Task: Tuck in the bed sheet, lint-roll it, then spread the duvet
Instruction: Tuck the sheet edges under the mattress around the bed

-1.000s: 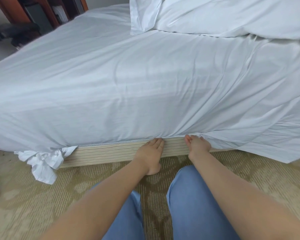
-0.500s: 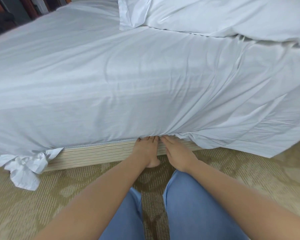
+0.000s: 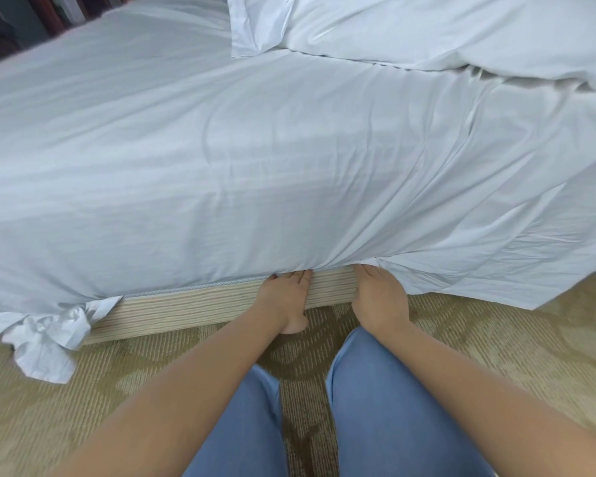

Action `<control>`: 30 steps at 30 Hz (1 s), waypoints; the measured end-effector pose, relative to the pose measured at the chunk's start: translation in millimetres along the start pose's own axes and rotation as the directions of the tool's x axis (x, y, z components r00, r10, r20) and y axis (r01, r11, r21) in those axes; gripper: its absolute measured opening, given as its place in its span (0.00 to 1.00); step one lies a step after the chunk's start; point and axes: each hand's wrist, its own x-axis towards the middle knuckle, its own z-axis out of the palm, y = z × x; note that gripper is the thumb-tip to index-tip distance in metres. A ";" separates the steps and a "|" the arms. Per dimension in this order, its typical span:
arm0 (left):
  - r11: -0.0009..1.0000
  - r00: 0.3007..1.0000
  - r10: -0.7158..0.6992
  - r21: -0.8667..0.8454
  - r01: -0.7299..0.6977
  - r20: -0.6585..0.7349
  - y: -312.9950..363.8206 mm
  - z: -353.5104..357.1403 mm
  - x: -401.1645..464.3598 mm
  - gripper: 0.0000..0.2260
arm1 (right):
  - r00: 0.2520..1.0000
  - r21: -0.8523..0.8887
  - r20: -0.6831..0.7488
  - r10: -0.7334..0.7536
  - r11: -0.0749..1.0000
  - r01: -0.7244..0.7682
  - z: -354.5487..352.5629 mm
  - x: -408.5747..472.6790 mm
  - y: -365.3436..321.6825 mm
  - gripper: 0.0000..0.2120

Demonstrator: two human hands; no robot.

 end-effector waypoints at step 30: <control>0.989 0.991 0.095 -0.105 -0.105 -0.092 19.6 9.8 -10.4 0.33 | 0.964 -0.160 0.044 -0.263 0.950 0.267 -0.2 17.3 16.7 0.15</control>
